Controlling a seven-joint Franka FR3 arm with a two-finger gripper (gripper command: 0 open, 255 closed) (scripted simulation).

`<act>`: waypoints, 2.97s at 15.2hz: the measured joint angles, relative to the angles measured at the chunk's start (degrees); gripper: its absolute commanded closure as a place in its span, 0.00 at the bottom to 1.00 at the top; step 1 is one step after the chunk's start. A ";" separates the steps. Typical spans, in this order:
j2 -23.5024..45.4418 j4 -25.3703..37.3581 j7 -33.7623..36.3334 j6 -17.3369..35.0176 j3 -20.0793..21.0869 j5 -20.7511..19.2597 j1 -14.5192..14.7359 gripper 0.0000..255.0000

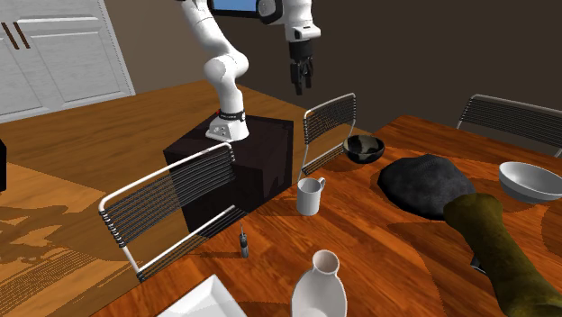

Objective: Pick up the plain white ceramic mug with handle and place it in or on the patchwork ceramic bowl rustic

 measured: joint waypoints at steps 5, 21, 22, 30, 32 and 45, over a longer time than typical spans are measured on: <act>8.56 0.90 -4.85 7.93 -5.48 0.93 -0.46 0.00; 44.43 16.40 -33.56 22.92 -14.63 28.99 -3.56 0.00; 46.70 17.93 -35.39 23.08 -14.04 31.08 -4.76 0.00; 59.00 26.86 -42.86 24.15 -9.52 40.20 -11.69 0.00; 60.30 27.20 -43.71 25.01 -8.73 41.25 -12.33 0.00; 62.22 27.92 -44.58 26.14 -7.62 42.61 -13.07 1.00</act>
